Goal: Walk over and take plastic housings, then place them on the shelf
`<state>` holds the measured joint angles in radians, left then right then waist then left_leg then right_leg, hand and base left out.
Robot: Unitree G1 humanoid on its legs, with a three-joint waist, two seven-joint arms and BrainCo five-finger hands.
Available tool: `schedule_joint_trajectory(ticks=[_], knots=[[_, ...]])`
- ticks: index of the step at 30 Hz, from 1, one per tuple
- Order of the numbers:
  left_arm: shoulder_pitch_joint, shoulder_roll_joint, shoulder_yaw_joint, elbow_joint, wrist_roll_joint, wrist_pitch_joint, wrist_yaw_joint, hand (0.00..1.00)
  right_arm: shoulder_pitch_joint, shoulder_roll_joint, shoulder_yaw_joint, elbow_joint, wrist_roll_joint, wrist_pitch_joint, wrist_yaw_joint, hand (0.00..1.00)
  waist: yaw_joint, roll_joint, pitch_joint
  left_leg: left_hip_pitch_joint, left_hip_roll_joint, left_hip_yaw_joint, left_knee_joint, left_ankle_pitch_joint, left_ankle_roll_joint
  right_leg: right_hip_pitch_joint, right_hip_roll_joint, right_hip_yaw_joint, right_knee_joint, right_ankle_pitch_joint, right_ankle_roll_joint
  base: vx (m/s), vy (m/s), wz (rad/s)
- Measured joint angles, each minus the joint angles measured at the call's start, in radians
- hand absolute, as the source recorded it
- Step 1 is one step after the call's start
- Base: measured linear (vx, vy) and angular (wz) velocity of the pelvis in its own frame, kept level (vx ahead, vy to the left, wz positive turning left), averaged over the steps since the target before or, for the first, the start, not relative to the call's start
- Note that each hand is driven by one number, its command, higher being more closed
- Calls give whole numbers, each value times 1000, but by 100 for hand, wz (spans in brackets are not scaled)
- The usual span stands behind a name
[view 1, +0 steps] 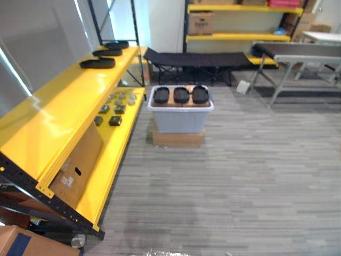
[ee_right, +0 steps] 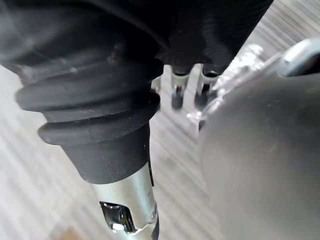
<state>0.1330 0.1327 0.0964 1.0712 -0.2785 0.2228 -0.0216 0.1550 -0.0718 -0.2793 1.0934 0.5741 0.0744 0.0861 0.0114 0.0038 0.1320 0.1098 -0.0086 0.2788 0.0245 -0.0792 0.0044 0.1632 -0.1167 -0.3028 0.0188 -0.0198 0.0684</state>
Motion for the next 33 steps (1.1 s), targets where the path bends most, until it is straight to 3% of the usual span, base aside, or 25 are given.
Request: schedule_joint_trajectory(ticks=[4, 11, 21, 33], knots=[[-6, -3, 0, 14, 0, -1, 6, 0, -2, 11, -16, 14, 0, 0, 0, 0, 1, -4, 10, 90, -18, 3, -111, 39, 6, 51, 3, -5, -32, -2, 8, 97, 34, -1], [-15, 13, 0, 31, 1, 0, -1, 0, -37, 31, -36, 15, -5, 0, 1, 0, 1, -25, 32, 113, -27, 3, -113, 43, 10, 84, -3, -29, -50, -7, 24, 44, 12, 6], [-16, 16, -2, 48, -29, 3, -1, 0, -54, 28, -7, 23, -57, -32, 2, 0, -2, -26, 33, 113, -30, -7, -114, 49, 11, 86, -6, -47, -46, -10, 28, -36, 4, 3], [-16, 18, -2, 51, -34, 26, -2, 0, -69, 26, 5, 33, -87, -27, 3, 0, -3, -30, 34, 100, -38, -15, -115, 49, 12, 84, -8, -55, -51, -8, 30, -23, 13, 2]])
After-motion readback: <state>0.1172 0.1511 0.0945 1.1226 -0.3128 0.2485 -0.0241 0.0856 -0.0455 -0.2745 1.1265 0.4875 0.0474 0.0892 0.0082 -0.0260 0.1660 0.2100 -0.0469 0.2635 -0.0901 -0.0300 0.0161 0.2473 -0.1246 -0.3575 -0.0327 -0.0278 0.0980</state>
